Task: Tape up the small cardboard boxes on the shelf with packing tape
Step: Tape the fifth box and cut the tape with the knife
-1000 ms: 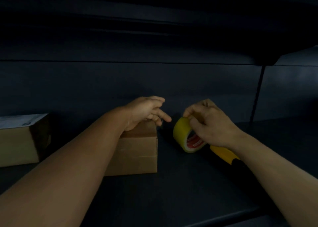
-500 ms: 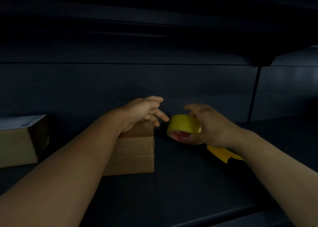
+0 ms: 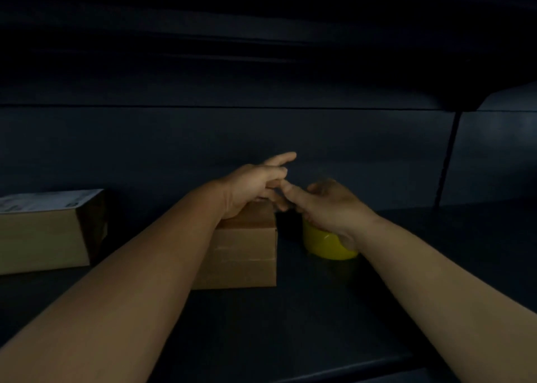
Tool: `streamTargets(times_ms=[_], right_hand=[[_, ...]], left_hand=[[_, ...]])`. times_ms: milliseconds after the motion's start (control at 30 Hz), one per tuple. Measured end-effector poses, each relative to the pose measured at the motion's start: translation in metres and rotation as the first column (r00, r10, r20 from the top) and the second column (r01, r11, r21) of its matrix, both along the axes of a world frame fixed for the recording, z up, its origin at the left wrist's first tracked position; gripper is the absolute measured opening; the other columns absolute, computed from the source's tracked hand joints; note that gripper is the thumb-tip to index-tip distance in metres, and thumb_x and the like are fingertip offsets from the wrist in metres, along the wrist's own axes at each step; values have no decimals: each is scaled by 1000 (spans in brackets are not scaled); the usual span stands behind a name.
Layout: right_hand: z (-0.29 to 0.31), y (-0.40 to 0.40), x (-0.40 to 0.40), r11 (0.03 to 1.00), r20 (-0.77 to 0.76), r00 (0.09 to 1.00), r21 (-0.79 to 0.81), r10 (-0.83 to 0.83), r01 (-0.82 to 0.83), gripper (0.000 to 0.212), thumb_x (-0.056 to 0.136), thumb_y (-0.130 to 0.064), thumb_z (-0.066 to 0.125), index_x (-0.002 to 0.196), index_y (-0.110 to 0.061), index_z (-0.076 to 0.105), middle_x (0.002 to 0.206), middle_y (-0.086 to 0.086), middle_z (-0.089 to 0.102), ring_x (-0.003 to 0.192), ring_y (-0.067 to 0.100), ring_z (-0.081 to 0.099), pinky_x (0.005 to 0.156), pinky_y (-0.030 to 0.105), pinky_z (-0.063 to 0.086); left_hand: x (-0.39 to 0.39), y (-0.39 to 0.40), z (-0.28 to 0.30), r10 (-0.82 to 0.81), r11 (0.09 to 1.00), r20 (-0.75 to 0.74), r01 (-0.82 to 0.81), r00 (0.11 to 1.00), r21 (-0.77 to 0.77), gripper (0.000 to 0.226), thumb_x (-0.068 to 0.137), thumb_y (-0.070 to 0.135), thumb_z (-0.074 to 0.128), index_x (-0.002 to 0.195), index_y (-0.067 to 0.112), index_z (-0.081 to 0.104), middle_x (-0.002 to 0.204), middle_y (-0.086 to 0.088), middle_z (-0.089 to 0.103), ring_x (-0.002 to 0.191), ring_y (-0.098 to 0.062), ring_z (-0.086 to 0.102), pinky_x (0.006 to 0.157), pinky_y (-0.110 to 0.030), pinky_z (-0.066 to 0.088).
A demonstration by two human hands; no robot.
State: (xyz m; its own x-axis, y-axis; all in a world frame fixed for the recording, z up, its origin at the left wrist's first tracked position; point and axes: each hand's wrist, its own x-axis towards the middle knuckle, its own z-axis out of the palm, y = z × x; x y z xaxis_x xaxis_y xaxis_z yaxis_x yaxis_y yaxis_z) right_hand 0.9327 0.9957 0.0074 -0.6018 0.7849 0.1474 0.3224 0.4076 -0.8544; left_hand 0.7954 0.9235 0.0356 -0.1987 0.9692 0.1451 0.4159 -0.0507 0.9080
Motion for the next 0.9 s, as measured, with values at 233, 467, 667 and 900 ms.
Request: streamTargets(times_ms=[233, 467, 667, 900], right_hand=[[-7, -12, -26, 967, -205, 975, -254, -83, 28, 52, 81, -42, 68, 120, -10, 54, 102, 9, 66, 74, 12, 61, 41, 16, 44], [-16, -11, -30, 961, -326, 934, -272, -146, 56, 36, 85, -28, 67, 113, -9, 54, 100, 10, 65, 72, 13, 60, 50, 22, 47], [-16, -15, -31, 939, -376, 914, -343, -154, 17, 25, 93, -15, 57, 113, -8, 45, 94, 8, 62, 69, 11, 58, 49, 21, 49], [-16, -18, -29, 925, -378, 911, -380, -165, 9, 37, 93, -12, 56, 123, -16, 33, 109, 15, 58, 75, 15, 56, 55, 24, 50]], left_hand=[[1, -2, 2, -41, 999, -33, 39, 999, -33, 43, 103, 28, 28, 144, 41, 28, 110, 8, 70, 109, -11, 59, 109, -33, 29], [4, -2, 5, -37, 998, -55, 33, 998, -60, 44, 104, 30, 25, 146, 40, 25, 120, 6, 67, 123, -15, 51, 102, -32, 30], [6, -2, 4, -15, 999, -48, 13, 999, -47, 43, 104, 34, 22, 146, 40, 24, 127, 1, 63, 121, -16, 55, 112, -39, 27], [4, -15, 15, 232, 973, -368, -222, 901, 69, 55, 101, 27, 41, 151, 32, 17, 147, 0, 40, 119, -10, 45, 94, -24, 35]])
